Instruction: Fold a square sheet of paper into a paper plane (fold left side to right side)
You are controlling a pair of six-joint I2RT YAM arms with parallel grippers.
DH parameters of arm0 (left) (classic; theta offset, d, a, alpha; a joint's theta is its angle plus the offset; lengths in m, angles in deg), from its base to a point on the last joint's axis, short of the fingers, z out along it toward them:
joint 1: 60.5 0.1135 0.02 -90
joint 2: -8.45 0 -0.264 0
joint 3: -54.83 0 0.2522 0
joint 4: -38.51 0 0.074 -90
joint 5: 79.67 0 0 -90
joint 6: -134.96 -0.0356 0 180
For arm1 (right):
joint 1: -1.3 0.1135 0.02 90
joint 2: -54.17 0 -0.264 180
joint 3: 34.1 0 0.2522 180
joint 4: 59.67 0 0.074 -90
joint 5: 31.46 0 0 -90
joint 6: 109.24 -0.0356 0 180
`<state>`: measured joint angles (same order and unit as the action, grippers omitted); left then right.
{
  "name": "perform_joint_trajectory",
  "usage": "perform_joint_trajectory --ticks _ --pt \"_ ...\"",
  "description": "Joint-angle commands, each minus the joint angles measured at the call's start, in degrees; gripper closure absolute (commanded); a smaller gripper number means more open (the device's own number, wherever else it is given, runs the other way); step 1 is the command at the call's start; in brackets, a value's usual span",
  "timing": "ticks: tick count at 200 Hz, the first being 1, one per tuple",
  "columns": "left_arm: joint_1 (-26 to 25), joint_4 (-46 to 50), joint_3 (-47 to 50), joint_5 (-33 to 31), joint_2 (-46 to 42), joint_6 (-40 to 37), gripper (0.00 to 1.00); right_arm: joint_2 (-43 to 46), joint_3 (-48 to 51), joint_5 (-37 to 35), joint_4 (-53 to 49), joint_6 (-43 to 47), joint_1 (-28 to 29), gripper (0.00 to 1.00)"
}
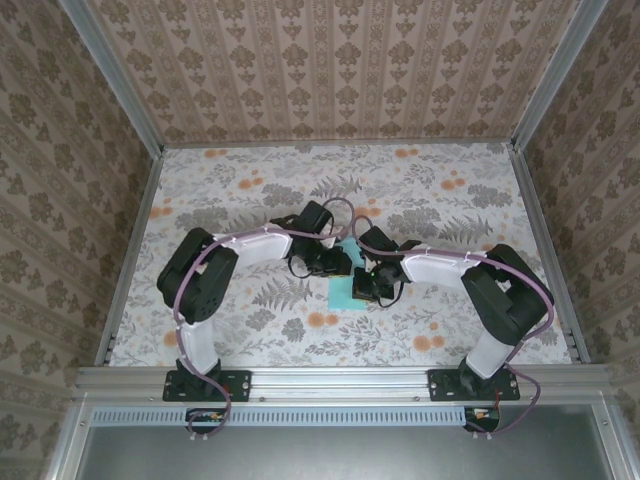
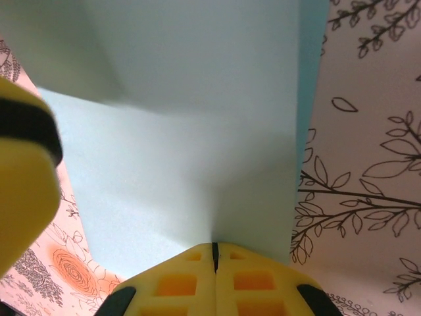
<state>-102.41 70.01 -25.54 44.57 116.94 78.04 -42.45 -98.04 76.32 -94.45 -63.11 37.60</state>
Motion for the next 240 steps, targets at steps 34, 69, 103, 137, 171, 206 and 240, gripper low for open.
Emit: perform_joint_trajectory --ticks 34,69,103,137,171,206,240 --pt "1.2 0.4 -1.6 -1.9 4.9 -2.0 0.8 -2.8 0.4 -4.3 -6.1 0.3 0.4 0.94" --pt "1.7 -0.4 -1.5 -4.1 5.2 -2.5 0.84 -2.9 -0.1 -5.6 -7.9 1.2 0.4 0.94" --pt "2.9 -2.3 -0.9 -5.1 5.8 -2.0 0.86 -3.2 0.1 -5.8 -8.5 1.8 0.4 0.94" --pt "4.4 -2.3 -2.7 -5.4 6.9 -2.1 0.86 -3.3 0.2 -6.3 -9.2 2.3 0.4 0.94" --pt "5.7 -1.7 -5.4 -5.4 8.8 -2.3 0.86 -3.2 0.4 -6.4 -9.4 2.6 0.4 0.94" --pt "7.2 -0.8 -9.0 -5.1 10.6 -2.7 0.86 -3.3 0.4 -6.4 -9.5 2.9 0.4 0.94" --pt "7.9 -0.3 -12.7 -4.2 13.0 -2.7 0.85 -3.3 0.5 -6.4 -9.5 3.1 0.3 0.94"
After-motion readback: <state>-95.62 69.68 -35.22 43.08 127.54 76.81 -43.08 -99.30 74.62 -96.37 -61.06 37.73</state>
